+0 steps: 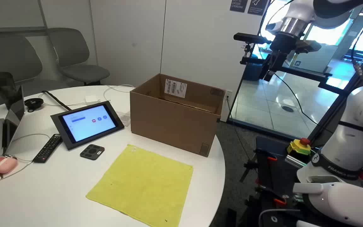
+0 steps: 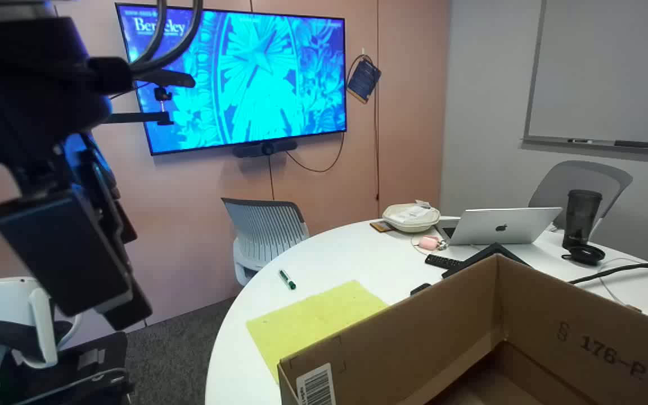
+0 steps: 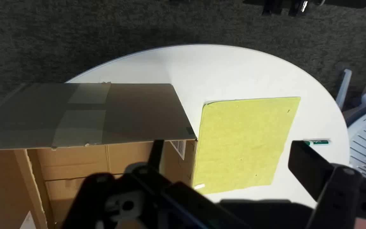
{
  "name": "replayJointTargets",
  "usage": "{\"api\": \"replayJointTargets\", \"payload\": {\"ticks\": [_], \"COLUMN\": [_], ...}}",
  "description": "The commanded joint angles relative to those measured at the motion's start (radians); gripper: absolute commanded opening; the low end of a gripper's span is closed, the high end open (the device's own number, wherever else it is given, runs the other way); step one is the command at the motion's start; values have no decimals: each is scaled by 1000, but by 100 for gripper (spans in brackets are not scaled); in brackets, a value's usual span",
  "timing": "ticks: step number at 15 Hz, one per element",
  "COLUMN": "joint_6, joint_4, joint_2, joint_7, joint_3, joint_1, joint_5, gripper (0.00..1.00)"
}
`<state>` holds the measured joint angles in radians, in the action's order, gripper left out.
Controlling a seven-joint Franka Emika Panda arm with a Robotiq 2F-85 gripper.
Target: Put the green marker on the yellow towel, fold the towel twice and put it in the brown box
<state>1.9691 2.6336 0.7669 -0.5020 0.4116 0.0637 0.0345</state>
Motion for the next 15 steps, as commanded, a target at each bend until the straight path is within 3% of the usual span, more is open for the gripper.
{"api": "replayJointTargets", "payload": {"ticks": [1,8,15], "joint_6": [-1,19,154], "joint_4": [-3,-37,-168], "joint_2": [-5,-51,-290], "joint_7": [-11,-7,25], "joint_3": [-15,-35,-162], "joint_1": [17,-15,-153], "joint_5": [-13,-23,-97], "gripper": [100,100,100]}}
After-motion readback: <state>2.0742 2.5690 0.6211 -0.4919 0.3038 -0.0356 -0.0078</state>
